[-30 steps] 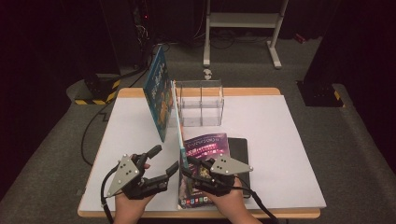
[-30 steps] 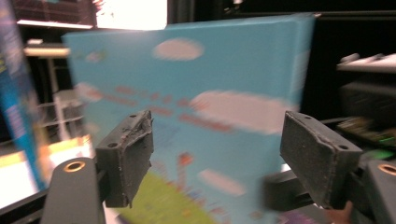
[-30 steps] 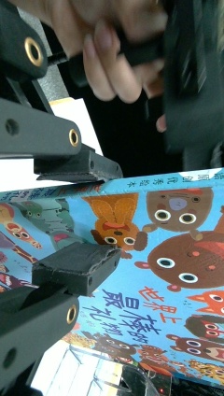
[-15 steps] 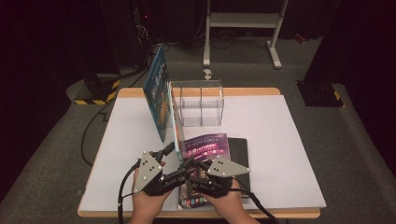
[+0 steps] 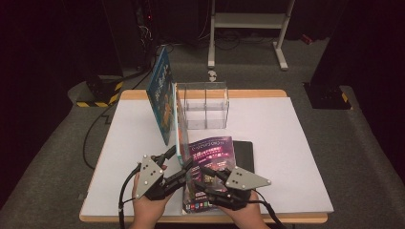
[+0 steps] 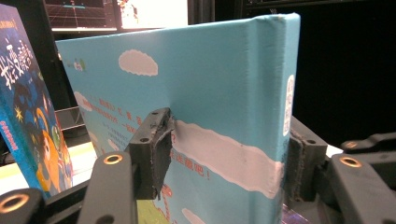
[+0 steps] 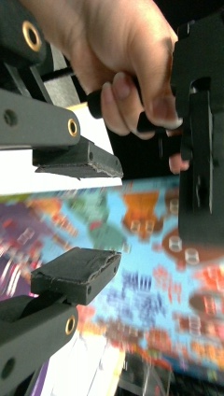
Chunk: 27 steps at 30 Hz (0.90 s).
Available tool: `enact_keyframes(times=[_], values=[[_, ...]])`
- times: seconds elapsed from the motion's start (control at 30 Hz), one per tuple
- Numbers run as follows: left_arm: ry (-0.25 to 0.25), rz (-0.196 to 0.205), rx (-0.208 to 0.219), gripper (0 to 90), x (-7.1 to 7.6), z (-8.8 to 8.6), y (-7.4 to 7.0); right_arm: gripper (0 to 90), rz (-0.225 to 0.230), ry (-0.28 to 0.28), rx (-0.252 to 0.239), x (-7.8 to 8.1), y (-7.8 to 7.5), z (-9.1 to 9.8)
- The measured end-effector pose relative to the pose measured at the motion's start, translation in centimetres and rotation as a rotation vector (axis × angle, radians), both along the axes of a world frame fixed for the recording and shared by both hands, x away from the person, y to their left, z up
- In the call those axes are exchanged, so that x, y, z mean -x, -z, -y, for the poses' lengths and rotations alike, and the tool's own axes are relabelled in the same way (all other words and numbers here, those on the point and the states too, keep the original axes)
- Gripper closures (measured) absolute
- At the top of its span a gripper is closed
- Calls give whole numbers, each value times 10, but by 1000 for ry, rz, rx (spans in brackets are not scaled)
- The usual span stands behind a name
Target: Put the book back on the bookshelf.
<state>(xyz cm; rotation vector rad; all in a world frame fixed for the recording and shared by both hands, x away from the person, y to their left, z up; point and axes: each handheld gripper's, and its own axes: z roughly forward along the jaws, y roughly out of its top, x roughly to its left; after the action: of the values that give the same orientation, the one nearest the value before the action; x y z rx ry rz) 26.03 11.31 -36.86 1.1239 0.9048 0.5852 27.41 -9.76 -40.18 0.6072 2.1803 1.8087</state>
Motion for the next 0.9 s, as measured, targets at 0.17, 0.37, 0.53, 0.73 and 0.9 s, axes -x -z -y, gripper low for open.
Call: enact_keyframes(times=[0.17,0.37,0.53,0.73,0.9], values=[[-5,-4,4,437,0,-2,1,516,2,171,10,-22,9,45],[-15,-3,-5,440,2,-6,1,526,-104,359,-12,-54,41,96],[-35,-3,-7,444,3,-9,1,528,-142,423,-23,-64,50,116],[-48,-7,-14,450,2,-13,-1,529,-148,423,-23,-64,50,115],[-53,-5,-27,469,2,-14,-1,529,-157,415,-21,-64,52,113]])
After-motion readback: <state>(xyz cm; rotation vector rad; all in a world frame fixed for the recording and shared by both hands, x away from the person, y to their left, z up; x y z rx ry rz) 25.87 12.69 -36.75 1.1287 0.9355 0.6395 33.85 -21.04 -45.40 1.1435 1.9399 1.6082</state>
